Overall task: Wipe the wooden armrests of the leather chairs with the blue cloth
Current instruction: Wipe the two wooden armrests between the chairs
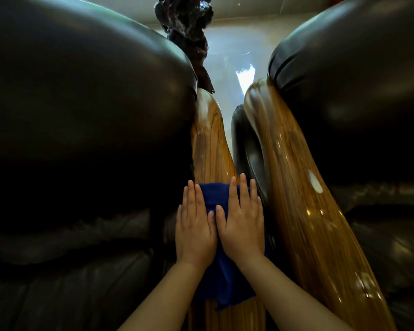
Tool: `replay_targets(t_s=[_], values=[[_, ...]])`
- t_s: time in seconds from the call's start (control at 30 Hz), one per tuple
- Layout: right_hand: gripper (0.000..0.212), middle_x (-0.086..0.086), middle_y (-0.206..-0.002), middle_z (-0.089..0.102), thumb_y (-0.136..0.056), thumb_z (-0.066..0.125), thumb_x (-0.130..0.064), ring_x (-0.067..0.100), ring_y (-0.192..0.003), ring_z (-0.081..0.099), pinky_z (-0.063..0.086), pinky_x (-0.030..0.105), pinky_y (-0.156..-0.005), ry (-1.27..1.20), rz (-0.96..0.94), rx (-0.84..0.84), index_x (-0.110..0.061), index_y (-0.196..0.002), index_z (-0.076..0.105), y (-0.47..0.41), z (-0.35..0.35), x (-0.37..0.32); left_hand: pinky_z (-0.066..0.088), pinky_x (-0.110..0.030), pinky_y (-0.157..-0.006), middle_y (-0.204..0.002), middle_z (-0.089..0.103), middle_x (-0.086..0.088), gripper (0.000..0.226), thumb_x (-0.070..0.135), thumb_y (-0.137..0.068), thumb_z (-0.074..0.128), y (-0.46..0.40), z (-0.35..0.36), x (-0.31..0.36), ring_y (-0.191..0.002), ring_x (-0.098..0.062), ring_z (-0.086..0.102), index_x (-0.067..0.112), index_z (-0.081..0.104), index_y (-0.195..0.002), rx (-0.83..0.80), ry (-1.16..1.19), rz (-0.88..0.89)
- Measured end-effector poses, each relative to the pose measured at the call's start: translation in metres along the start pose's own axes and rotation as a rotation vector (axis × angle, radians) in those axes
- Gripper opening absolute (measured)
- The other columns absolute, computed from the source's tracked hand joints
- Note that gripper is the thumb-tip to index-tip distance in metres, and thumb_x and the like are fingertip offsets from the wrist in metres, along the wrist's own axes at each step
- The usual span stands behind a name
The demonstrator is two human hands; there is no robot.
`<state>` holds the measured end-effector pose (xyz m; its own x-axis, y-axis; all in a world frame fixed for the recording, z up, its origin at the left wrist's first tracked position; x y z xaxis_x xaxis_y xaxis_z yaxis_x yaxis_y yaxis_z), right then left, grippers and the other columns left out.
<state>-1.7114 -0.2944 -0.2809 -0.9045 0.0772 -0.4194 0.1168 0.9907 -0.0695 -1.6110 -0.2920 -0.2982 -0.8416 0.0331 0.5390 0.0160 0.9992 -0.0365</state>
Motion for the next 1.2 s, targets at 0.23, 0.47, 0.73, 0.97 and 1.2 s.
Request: replay_targets(t_s=[0.23,0.47,0.73,0.97,1.2], values=[[0.064,0.000,-0.158,0.001,-0.093,0.027,-0.047,0.012,-0.142,-0.009,0.007,0.034,-0.114,-0.152,0.021,-0.039,-0.025,-0.142,-0.008,-0.074,0.004,-0.003,0.004,-0.024,-0.115,-0.147,-0.027,0.015,0.057,0.039,-0.091,0.012,-0.078,-0.001,0.003,-0.134,0.005,-0.027,0.027,-0.020,-0.137,-0.037,0.101,0.026],[0.064,-0.001,-0.158,0.000,-0.094,0.029,-0.043,0.007,-0.141,-0.009,0.004,0.028,-0.111,-0.287,0.006,-0.075,-0.021,-0.146,-0.001,-0.124,0.012,-0.004,-0.003,-0.023,-0.114,-0.147,-0.024,0.010,0.058,0.033,-0.096,0.021,-0.124,-0.002,0.006,-0.138,-0.004,-0.021,0.022,-0.018,-0.138,0.001,0.038,0.032],[0.063,0.003,-0.158,-0.003,-0.095,0.026,-0.042,0.013,-0.143,-0.005,0.002,0.030,-0.113,-0.340,0.067,-0.135,-0.017,-0.146,-0.001,-0.176,0.024,-0.008,0.008,-0.047,-0.115,-0.158,-0.004,0.000,0.060,0.036,-0.094,0.016,-0.169,-0.001,0.005,-0.144,-0.013,-0.005,0.015,-0.007,-0.145,0.056,-0.203,-0.004],[0.059,0.011,-0.155,0.015,-0.093,0.030,-0.048,0.024,-0.143,0.009,0.012,0.055,-0.112,-0.112,0.112,0.049,-0.020,-0.144,0.019,-0.201,-0.007,-0.005,0.029,-0.050,-0.102,-0.150,0.026,-0.011,0.055,0.030,-0.093,0.039,-0.192,-0.028,0.018,-0.134,-0.027,0.027,0.013,0.023,-0.143,0.146,-0.271,0.095],[0.017,0.007,-0.103,0.065,-0.084,0.060,-0.013,0.017,-0.096,0.059,0.046,0.026,-0.087,-0.310,-0.139,-0.124,-0.012,-0.100,0.067,-0.171,-0.030,0.017,0.046,-0.040,-0.080,-0.097,0.070,-0.005,0.015,0.016,-0.078,0.066,-0.171,-0.062,0.010,-0.096,-0.026,0.061,0.012,0.071,-0.092,0.086,-0.235,0.284]])
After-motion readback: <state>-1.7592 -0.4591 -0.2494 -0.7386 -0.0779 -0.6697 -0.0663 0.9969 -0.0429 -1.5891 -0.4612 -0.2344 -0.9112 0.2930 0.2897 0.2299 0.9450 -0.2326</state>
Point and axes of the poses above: each hand's wrist, its own y-axis away from the middle knuckle, its own z-axis out of the palm, x = y × z, the point moved 2 cm from there along -y, towards the middle knuckle
